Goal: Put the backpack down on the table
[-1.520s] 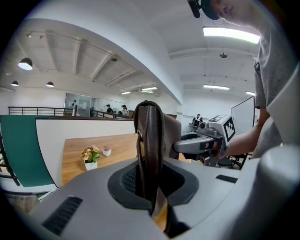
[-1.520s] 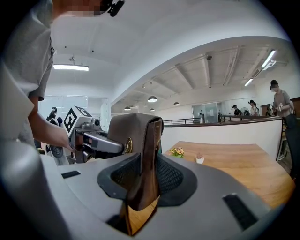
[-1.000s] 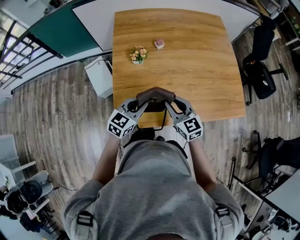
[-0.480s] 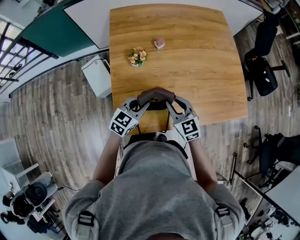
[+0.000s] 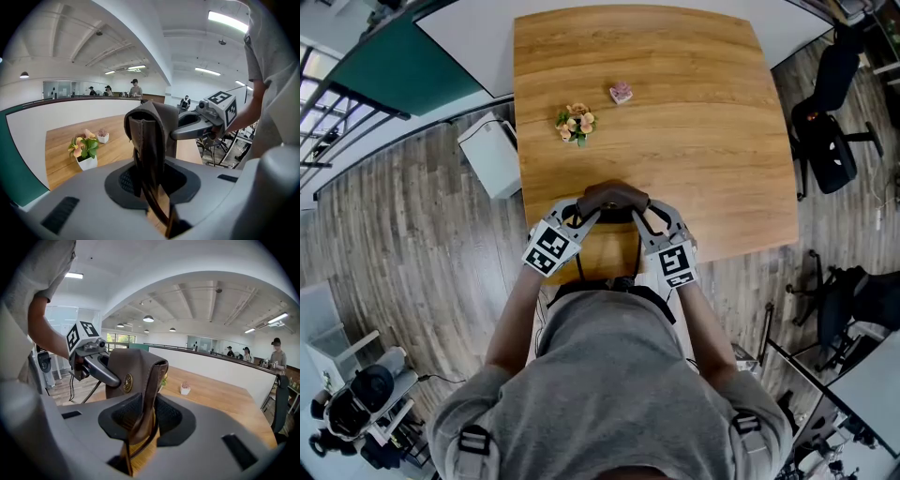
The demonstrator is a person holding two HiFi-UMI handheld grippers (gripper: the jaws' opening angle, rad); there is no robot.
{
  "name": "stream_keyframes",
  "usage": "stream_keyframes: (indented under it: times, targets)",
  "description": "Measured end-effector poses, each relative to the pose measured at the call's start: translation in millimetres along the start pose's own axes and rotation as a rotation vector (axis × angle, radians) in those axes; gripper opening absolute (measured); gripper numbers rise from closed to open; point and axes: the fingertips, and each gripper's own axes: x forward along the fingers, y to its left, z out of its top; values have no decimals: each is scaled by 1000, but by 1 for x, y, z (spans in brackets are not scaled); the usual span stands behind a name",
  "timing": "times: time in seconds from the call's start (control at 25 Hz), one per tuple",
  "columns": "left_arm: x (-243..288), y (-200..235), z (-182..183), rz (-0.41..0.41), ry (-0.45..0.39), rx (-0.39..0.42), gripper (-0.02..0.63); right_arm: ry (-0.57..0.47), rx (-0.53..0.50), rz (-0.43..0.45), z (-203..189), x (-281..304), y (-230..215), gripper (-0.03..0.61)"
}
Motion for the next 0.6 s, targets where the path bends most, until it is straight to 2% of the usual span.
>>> stream_keyframes:
  times: [0.44,0.6]
  targets:
    - [23,20,-24,-16,58,-4,81,87,-43,-6,-29,25,-5,100]
    - [30,26,-33,-16,76,4,83,107,-20,5,-36,35,-5,100]
